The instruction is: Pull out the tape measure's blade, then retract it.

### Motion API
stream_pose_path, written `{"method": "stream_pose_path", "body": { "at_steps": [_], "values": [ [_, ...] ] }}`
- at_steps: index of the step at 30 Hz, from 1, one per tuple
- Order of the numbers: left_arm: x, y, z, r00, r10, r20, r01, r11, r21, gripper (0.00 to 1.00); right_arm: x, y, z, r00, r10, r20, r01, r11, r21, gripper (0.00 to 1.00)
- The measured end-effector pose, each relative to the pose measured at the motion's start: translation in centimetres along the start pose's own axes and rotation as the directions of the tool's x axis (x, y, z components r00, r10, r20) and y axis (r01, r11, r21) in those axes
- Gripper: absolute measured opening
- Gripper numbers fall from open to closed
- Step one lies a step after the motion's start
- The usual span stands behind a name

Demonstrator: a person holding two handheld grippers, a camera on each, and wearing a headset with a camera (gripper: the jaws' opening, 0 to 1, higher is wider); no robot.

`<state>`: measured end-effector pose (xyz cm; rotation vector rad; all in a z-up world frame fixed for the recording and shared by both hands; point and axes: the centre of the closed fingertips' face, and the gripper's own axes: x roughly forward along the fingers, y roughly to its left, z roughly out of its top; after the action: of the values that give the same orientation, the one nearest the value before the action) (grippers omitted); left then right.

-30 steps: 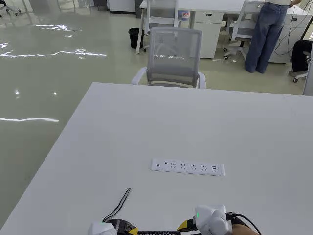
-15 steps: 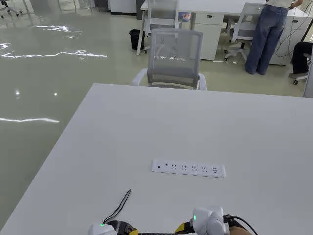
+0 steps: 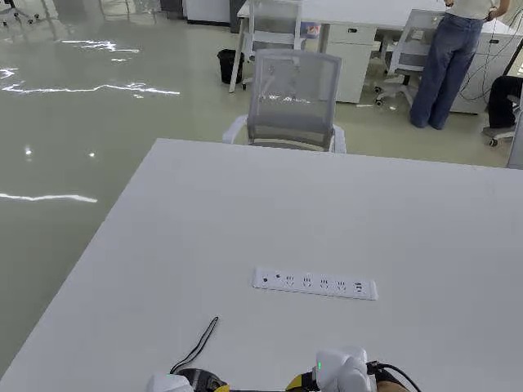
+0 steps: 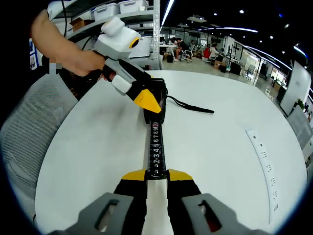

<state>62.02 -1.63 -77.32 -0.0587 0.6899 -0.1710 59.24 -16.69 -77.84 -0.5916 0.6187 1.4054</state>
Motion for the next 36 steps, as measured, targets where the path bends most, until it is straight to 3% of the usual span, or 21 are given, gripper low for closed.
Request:
{"method": "stream_pose_path", "body": {
  "at_steps": [36],
  "values": [
    [0.1, 0.0, 0.0, 1.0000, -0.010, 0.001, 0.010, 1.000, -0.003, 0.59, 1.8, 0.2, 1.5, 0.9997, 0.013, 0.019, -0.013, 1.000, 0.003, 0.13]
  ]
}}
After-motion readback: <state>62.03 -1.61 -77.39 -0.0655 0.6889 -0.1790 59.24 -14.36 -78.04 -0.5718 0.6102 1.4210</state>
